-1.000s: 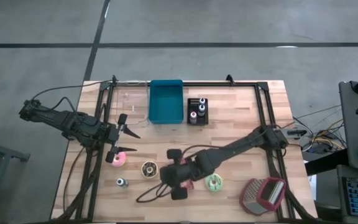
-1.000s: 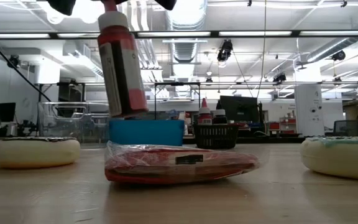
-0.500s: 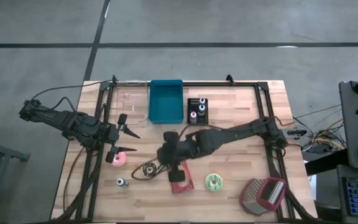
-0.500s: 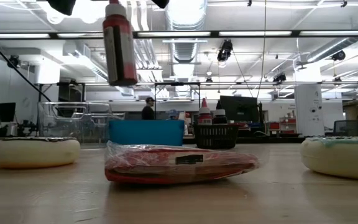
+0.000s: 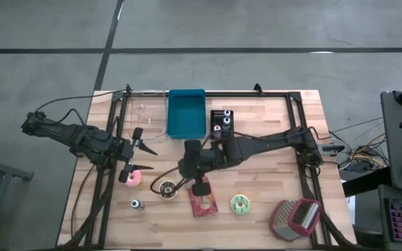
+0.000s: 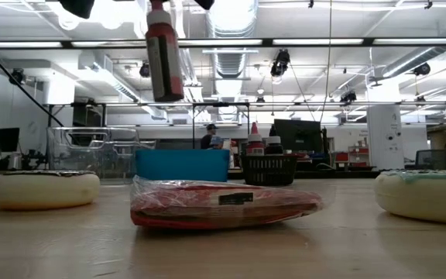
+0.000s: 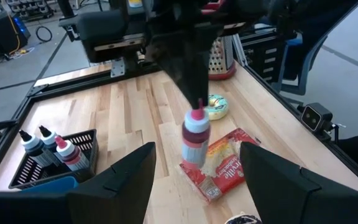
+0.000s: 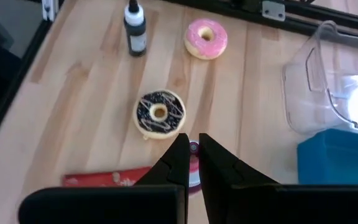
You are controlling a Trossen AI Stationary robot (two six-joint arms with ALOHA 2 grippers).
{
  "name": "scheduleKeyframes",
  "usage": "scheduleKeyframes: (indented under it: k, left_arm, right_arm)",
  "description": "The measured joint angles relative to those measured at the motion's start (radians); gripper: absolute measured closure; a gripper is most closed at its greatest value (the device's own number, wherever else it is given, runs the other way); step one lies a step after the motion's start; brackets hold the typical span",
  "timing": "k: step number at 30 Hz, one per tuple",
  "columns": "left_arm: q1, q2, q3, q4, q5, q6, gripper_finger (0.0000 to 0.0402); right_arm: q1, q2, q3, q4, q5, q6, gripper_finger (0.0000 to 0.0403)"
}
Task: Pick & Place Food Item
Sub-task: Put the pink food coloring into the black bin
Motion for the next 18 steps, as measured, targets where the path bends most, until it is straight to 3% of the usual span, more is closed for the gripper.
scheduleKeyframes:
  k: [6,12,18]
  left_arm:
    - [0.0,0.0,0.0,0.002,0.0,0.0,0.0163]
    - [0.0,0.0,0.0,0.003,-0.003,0.001,0.0163]
    - [0.0,0.0,0.0,0.003,-0.042,0.042,0.0163]
  right_arm:
    - [-0.082,-0.035,-0.028,0.004,-0.004,-0.036,0.039]
    - [-0.22,-0.044,-0.037,0.0,-0.205,-0.047,0.039]
    - [-0.36,-0.045,-0.037,0.004,-0.23,-0.095,0.039]
